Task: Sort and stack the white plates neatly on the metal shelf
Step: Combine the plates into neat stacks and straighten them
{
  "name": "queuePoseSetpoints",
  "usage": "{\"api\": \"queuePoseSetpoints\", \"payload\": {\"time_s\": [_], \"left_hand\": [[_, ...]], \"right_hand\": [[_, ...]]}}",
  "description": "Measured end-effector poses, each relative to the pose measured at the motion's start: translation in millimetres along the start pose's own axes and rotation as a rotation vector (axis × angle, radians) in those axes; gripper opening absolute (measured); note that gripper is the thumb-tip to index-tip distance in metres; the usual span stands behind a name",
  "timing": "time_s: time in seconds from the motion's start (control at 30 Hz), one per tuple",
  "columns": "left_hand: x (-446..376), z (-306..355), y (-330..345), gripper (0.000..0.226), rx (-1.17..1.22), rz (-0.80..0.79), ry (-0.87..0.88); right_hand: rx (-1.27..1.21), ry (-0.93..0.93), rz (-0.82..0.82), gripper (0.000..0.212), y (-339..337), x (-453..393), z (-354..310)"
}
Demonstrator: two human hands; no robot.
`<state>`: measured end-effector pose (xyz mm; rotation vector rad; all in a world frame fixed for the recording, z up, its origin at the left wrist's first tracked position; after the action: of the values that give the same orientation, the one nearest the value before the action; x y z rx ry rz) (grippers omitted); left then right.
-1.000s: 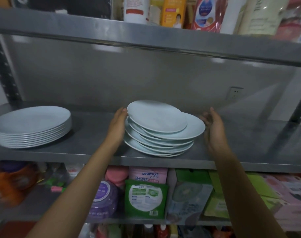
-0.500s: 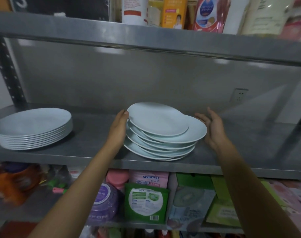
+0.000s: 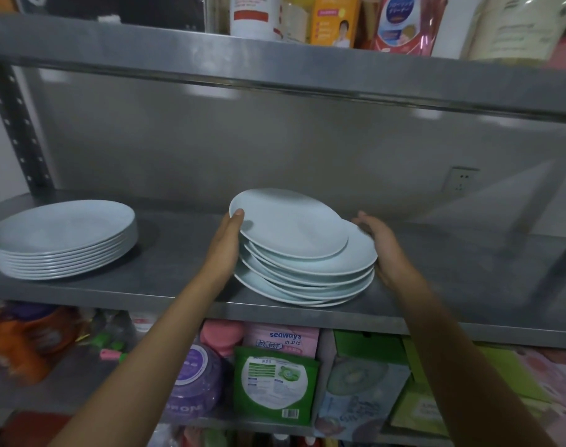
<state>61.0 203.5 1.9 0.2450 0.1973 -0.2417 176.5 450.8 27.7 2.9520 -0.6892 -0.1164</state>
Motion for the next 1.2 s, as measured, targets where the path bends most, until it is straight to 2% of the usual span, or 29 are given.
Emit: {"api": "queuePoseSetpoints", "payload": {"time_s": [0.13,0.3,0.4,0.47,0.6,0.67,0.73,0.8,0.87,1.0,1.1,1.2], "left_hand": [[1.8,-1.7,0.0,0.042,0.025,0.026,0.000],[6.2,-7.2,6.1,0.059,0.054,0.041,-0.040],[10.2,-5.2,5.7,0.053,0.075,0.069,-0.042],[9.8,-6.3,5.2,0.059,0.105,0.066,-0.047],[-1.1,-18.8,-1.4,0.072,0.111,0.045,-0.097],[-17.9,-27.5,-11.4,0.078,0.124,0.058,-0.074],[-18.2,-13.6,-14.4,0.083,0.100,0.081,-0.035],[-4.8,21.2,-8.2,0.074,0.044,0.099,0.051],[-1.5,37.8,-3.2,0.061,-0.008,0.097,0.119],[-8.0,31.0,2.8,0.075,-0.027,0.076,0.071],[4.3,30.4,12.7,0.050,-0.091,0.050,0.111],[12.5,25.9,15.4,0.044,-0.152,0.026,0.164]], "right_hand": [[-0.013,-0.007,0.007,0.031,-2.7,-2.6,7.0],[-0.020,-0.030,0.058,0.034,-6.9,-5.5,11.4],[0.010,-0.043,0.064,0.037,-4.3,-3.2,14.1],[0.017,-0.029,0.053,0.043,-0.4,-1.0,15.5],[0.036,0.018,0.111,0.031,-3.9,4.6,12.9],[0.078,0.004,0.166,0.039,-11.2,8.5,8.9],[0.110,-0.010,0.251,0.062,-20.1,13.2,9.0],[0.144,-0.069,0.312,0.074,-25.0,17.2,7.4],[0.181,-0.094,0.342,0.066,-22.4,24.2,6.4],[0.143,0.025,0.313,0.047,-13.6,26.4,22.7],[0.113,0.061,0.278,0.055,-6.1,25.5,29.7],[0.084,0.050,0.282,0.060,-8.7,21.6,33.3]]}}
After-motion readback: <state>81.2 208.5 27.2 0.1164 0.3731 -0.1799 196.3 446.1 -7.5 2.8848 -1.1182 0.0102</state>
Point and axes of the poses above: each hand's wrist, its own x-axis away from the middle knuckle, its own y-axis out of the palm, z = x × y, the point moved 8 cm from there along -x, towards the middle knuckle, and after that the axes turned 7 degrees about x, right-handed, at the moved point
